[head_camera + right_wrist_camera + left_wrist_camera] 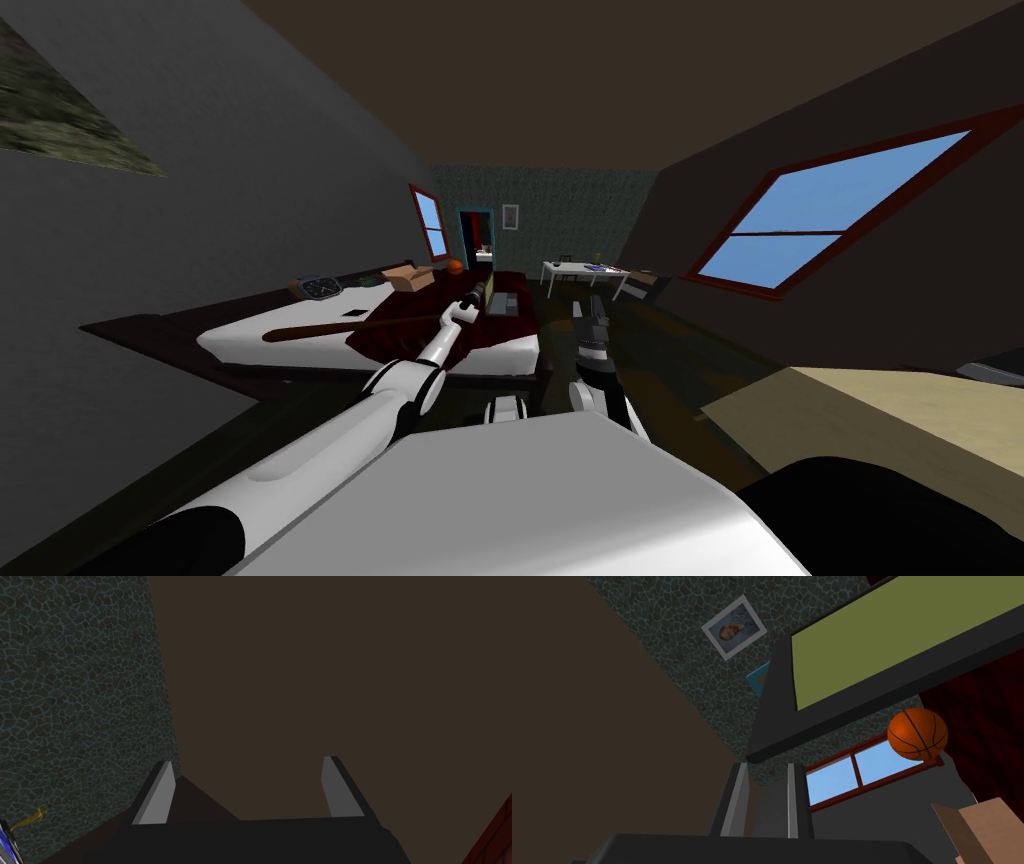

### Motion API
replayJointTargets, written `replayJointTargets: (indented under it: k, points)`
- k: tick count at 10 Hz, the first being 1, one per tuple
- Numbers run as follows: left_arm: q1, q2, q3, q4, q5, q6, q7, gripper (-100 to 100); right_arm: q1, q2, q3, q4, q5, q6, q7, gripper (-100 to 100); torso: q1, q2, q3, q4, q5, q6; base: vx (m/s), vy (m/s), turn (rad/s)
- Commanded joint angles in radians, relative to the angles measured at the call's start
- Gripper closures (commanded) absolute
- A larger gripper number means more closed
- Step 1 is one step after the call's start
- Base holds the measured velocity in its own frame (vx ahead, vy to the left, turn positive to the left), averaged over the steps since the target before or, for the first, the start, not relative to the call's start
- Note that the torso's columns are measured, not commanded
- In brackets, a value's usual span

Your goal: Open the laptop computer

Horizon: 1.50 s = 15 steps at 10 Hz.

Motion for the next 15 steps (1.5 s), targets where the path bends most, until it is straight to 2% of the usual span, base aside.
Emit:
replayJointTargets:
  k: [1, 2, 3, 7, 8, 9, 11, 12, 14, 15]
  points:
    - [0.009, 0.013, -0.039, 0.013, -0.054, 0.02, -0.054, 100, 0.0, 0.0, 0.0, 0.0, 0.0, 0.0, 0.0, 0, 0.001, -0.002, -0.001, -0.001, 0.0, 0.0, -0.031, -0.131, -0.032]
    - [-0.006, 0.014, -0.021, 0.016, -0.046, 0.004, -0.042, 100, 0.0, 0.0, 0.0, 0.0, 0.0, 0.0, 0.0, 0, 0.003, -0.002, -0.001, 0.0, 0.001, -0.002, -0.023, -0.058, -0.003]
    - [0.013, 0.028, -0.04, 0.02, -0.081, -0.007, -0.076, 100, 0.0, 0.0, 0.0, 0.0, 0.0, 0.0, 0.0, 0, 0.01, 0.0, 0.0, 0.005, 0.002, -0.007, 0.008, -0.105, -0.025]
    - [0.054, 0.056, -0.074, 0.033, -0.148, -0.032, -0.136, 100, 0.0, 0.0, 0.0, 0.0, 0.0, 0.0, 0.0, 0, 0.016, 0.003, 0.002, 0.003, 0.004, -0.014, 0.027, -0.147, 0.006]
    - [0.054, 0.056, -0.074, 0.033, -0.148, -0.032, -0.136, 100, 0.0, 0.0, 0.0, 0.0, 0.0, 0.0, 0.0, 0, 0.02, 0.004, 0.002, 0.003, 0.005, -0.015, 0.006, -0.078, -0.031]
    - [0.074, 0.07, -0.091, 0.039, -0.181, -0.044, -0.166, 100, 0.0, 0.0, 0.0, 0.0, 0.0, 0.0, 0.0, 0, 0.02, 0.003, 0.002, 0.005, 0.005, -0.016, 0.0, -0.095, 0.02]
    - [0.094, 0.085, -0.108, 0.046, -0.215, -0.057, -0.196, 100, 0.0, 0.0, 0.0, 0.0, 0.0, 0.0, 0.0, 0, 0.016, 0.001, 0.001, 0.004, 0.004, -0.017, -0.002, -0.126, 0.012]
    - [0.083, 0.094, -0.123, 0.019, -0.188, -0.053, -0.175, 100, 0.0, 0.0, 0.0, 0.0, 0.0, 0.0, 0.0, 0, 0.015, 0.001, 0.001, 0.004, 0.004, -0.017, -0.012, -0.077, 0.009]
    - [0.158, 0.121, -0.048, -0.024, -0.266, -0.066, -0.188, 100, 0.0, 0.0, 0.0, 0.0, 0.0, 0.0, 0.0, 0, 0.015, 0.003, 0.003, 0.007, 0.004, -0.01, -0.021, -0.065, -0.363]
    - [0.173, 0.121, -0.045, -0.024, -0.277, -0.066, -0.188, 100, 0.0, 0.0, 0.0, 0.0, 0.0, 0.0, 0.0, 0, 0.01, 0.005, 0.003, 0.009, 0.002, -0.009, -0.007, -0.057, -0.133]
